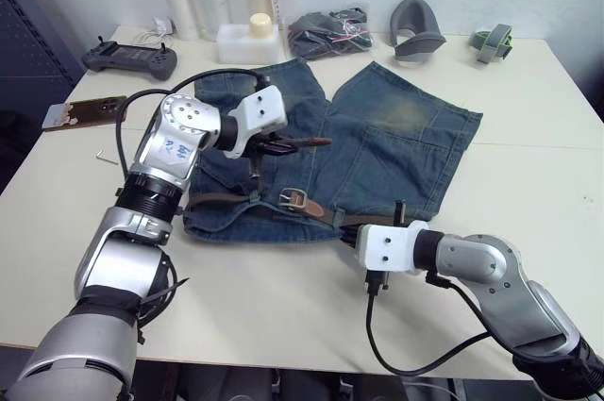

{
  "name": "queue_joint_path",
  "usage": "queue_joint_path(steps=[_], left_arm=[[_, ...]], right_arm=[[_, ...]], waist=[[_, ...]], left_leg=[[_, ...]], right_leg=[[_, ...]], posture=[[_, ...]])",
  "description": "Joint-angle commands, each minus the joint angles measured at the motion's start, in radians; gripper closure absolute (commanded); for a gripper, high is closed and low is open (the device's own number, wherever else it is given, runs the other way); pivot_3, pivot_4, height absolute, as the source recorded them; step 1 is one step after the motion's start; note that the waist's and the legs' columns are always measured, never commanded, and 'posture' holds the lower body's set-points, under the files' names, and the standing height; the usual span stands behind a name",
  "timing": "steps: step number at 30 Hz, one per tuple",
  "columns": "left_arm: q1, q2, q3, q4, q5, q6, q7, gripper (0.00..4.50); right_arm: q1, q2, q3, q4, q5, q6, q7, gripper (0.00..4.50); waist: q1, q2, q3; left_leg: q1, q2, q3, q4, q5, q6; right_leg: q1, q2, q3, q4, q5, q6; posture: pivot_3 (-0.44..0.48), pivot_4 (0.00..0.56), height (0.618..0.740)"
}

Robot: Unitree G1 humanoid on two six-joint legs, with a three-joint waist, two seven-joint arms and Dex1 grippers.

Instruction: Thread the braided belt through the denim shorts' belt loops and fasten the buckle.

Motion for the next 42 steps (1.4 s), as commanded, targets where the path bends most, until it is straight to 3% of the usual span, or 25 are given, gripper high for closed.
queue_joint_path(steps=[1,8,11,19,26,35,42], left_arm=[[0.047,0.026,0.021,-0.107,-0.029,0.050,-0.039,4.50],[0.105,0.045,0.069,-0.249,-0.100,0.201,-0.053,4.50],[0.121,0.065,0.074,-0.281,-0.109,0.225,-0.063,4.50],[0.132,0.067,0.067,-0.308,-0.108,0.241,-0.058,4.50],[0.139,0.078,0.070,-0.324,-0.108,0.254,-0.059,4.50],[0.135,0.079,0.068,-0.328,-0.104,0.262,-0.055,4.50],[0.156,0.092,0.074,-0.343,-0.110,0.273,-0.059,4.50]], right_arm=[[-0.006,-0.036,-0.070,-0.033,0.068,0.065,0.045,3.24],[-0.068,-0.065,-0.260,-0.166,0.319,0.335,0.106,0.02],[-0.069,-0.043,-0.212,-0.208,0.333,0.385,0.053,0.02],[-0.122,0.090,-0.001,-0.109,0.198,0.360,-0.177,0.02],[-0.098,0.157,0.092,-0.037,0.104,0.326,-0.302,0.02],[-0.150,0.140,0.172,0.009,0.000,0.275,-0.310,0.02],[-0.190,0.159,0.118,0.004,-0.018,0.229,-0.328,0.02]], waist=[[0.002,0.000,0.000],[0.003,0.000,0.000],[-0.002,0.000,0.000],[-0.002,0.000,0.000],[-0.002,0.000,0.000],[-0.003,0.000,0.000],[-0.004,0.000,0.000]], left_leg=[[0.000,0.000,0.000,0.000,0.000,0.000],[-0.001,-0.001,-0.005,0.000,0.000,0.000],[-0.001,-0.001,-0.007,-0.001,0.001,-0.001],[-0.001,-0.001,-0.007,-0.001,0.001,-0.002],[-0.001,-0.002,-0.007,-0.002,0.002,-0.002],[-0.001,-0.002,-0.007,-0.001,0.002,-0.002],[-0.001,-0.002,-0.007,-0.001,0.002,-0.002]], right_leg=[[0.000,0.000,-0.001,0.000,0.000,0.000],[0.002,-0.001,-0.005,-0.001,0.000,0.000],[0.003,-0.001,-0.006,-0.002,0.000,0.000],[0.003,-0.001,-0.006,-0.001,0.000,0.000],[0.003,-0.001,-0.006,-0.001,0.000,0.000],[0.002,-0.001,-0.006,0.000,0.000,0.000],[0.002,-0.001,-0.006,0.000,0.000,0.000]], posture=[[0.000,0.150,0.649],[0.000,0.150,0.649],[0.000,0.150,0.649],[0.000,0.150,0.649],[0.000,0.150,0.649],[0.000,0.150,0.649],[0.000,0.150,0.649]])
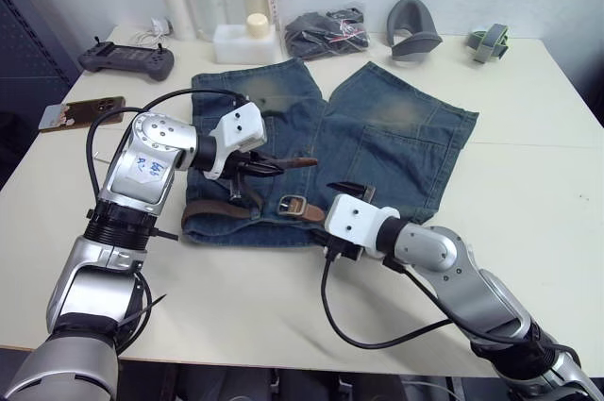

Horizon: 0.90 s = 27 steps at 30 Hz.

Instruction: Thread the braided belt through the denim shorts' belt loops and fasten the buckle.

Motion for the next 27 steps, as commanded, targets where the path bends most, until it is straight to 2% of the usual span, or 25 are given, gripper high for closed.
queue_joint_path(steps=[1,8,9,11,18,22,27], left_arm=[[0.007,0.017,0.021,-0.033,-0.021,0.002,0.000,4.50],[-0.002,0.017,0.029,-0.015,-0.020,-0.001,0.012,4.50],[-0.003,0.018,0.031,-0.012,-0.019,-0.002,0.016,4.50],[-0.004,0.020,0.034,-0.009,-0.019,-0.003,0.021,4.50],[-0.011,0.025,0.069,-0.012,-0.057,0.059,0.032,4.50],[-0.013,0.032,0.096,-0.042,-0.116,0.151,0.014,4.50],[-0.007,0.065,0.091,-0.034,-0.120,0.162,0.010,4.50]], right_arm=[[-0.026,0.000,-0.037,-0.009,-0.036,-0.033,-0.021,0.02],[-0.016,0.019,-0.012,0.027,-0.068,-0.064,-0.023,0.02],[-0.014,0.026,-0.010,0.032,-0.072,-0.063,-0.026,0.26],[-0.010,0.034,-0.006,0.041,-0.084,-0.060,-0.028,0.82],[0.026,0.108,-0.060,0.039,-0.059,-0.026,-0.062,4.36],[0.060,0.223,-0.163,0.038,0.010,0.037,-0.117,4.44],[0.068,0.344,-0.264,0.025,0.075,0.153,-0.178,4.44]], waist=[[0.001,0.000,0.000],[0.001,0.000,0.000],[0.001,0.000,0.000],[0.001,0.000,0.000],[0.001,0.000,0.000],[0.001,0.000,0.000],[0.001,0.000,0.000]], left_leg=[[0.000,0.000,0.000,0.000,0.000,0.000],[0.000,0.000,0.000,0.000,0.000,0.000],[0.000,0.000,0.000,0.000,0.000,0.000],[0.000,0.000,0.000,0.000,0.000,0.000],[0.000,0.000,0.000,0.000,0.000,0.000],[0.000,0.000,0.000,0.000,0.000,0.000],[0.000,0.000,0.000,0.000,0.000,0.000]], right_leg=[[0.000,0.000,0.000,0.000,0.000,0.000],[0.000,0.000,0.000,0.000,0.000,0.000],[0.000,0.000,0.000,0.000,0.000,0.000],[0.000,0.000,0.000,0.000,0.000,0.000],[0.000,0.000,0.000,0.000,0.000,0.000],[0.000,0.000,0.000,0.001,0.000,0.000],[0.000,0.000,0.000,0.001,0.000,0.000]], posture=[[0.000,0.150,0.649],[0.000,0.150,0.649],[0.000,0.150,0.649],[0.000,0.150,0.649],[0.000,0.150,0.649],[0.000,0.150,0.649],[0.000,0.150,0.649]])
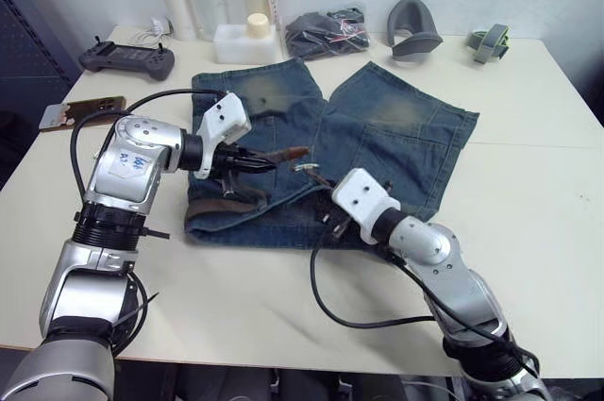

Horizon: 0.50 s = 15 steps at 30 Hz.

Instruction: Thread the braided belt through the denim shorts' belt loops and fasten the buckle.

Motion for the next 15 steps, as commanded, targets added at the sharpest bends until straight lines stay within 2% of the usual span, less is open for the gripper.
queue_joint_path(steps=[1,7,15], left_arm=[[-0.014,0.035,0.023,-0.034,-0.019,0.006,-0.012,4.50],[0.003,0.038,0.004,-0.071,-0.036,0.024,-0.026,4.50],[-0.007,-0.005,-0.041,-0.050,0.002,-0.022,0.010,4.50]], right_arm=[[-0.003,0.074,-0.101,-0.037,0.050,0.093,-0.068,4.44],[-0.037,0.182,-0.189,-0.057,0.142,0.229,-0.118,4.44],[-0.084,0.210,-0.204,-0.106,0.222,0.304,-0.142,4.44]], waist=[[0.000,0.000,0.000],[0.001,0.000,0.000],[-0.001,0.000,0.000]], left_leg=[[0.000,0.000,0.000,0.000,0.000,0.000],[0.000,-0.001,0.000,0.000,0.000,0.000],[0.000,-0.001,0.000,-0.001,0.000,0.000]], right_leg=[[0.000,0.000,0.000,0.000,0.000,0.000],[0.000,0.000,0.000,0.000,0.000,0.000],[-0.001,0.000,0.001,0.000,0.000,0.000]], posture=[[0.000,0.150,0.649],[0.000,0.150,0.649],[0.000,0.150,0.649]])
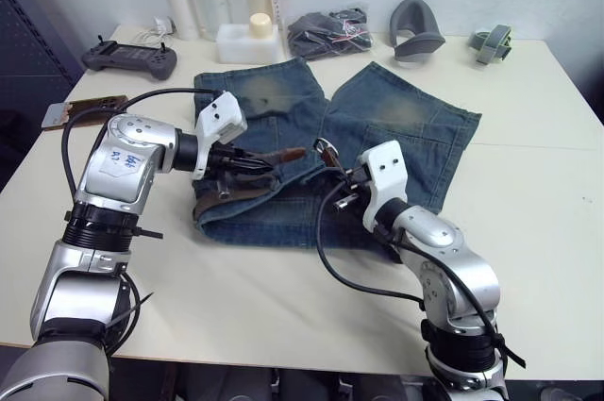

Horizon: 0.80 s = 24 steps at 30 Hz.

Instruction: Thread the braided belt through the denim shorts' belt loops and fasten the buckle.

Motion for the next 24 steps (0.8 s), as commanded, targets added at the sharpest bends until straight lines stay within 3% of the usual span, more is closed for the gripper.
queue_joint_path(steps=[1,9,24], left_arm=[[-0.014,-0.013,-0.014,-0.010,0.015,-0.036,0.016,4.50],[-0.089,-0.060,0.033,0.074,-0.007,0.010,0.092,4.50],[-0.075,-0.101,-0.027,0.077,0.011,-0.010,0.097,4.50]], right_arm=[[-0.018,0.000,-0.010,-0.066,0.030,0.009,-0.027,4.44],[-0.008,-0.023,0.016,-0.097,0.054,0.029,-0.045,4.44],[-0.032,-0.051,0.052,-0.108,0.075,0.024,-0.081,4.44]], waist=[[0.000,0.000,0.000],[0.000,0.000,0.000],[-0.001,0.000,0.000]], left_leg=[[0.000,0.000,0.000,0.000,0.000,0.000],[0.000,-0.001,0.000,0.000,0.000,0.000],[0.000,-0.002,0.000,-0.002,0.001,0.000]], right_leg=[[0.000,0.000,0.000,0.000,0.000,0.000],[0.000,0.000,0.000,0.000,0.000,0.000],[0.000,-0.001,0.000,-0.001,0.000,0.000]], posture=[[0.000,0.150,0.649],[0.000,0.150,0.649],[0.000,0.150,0.649]])
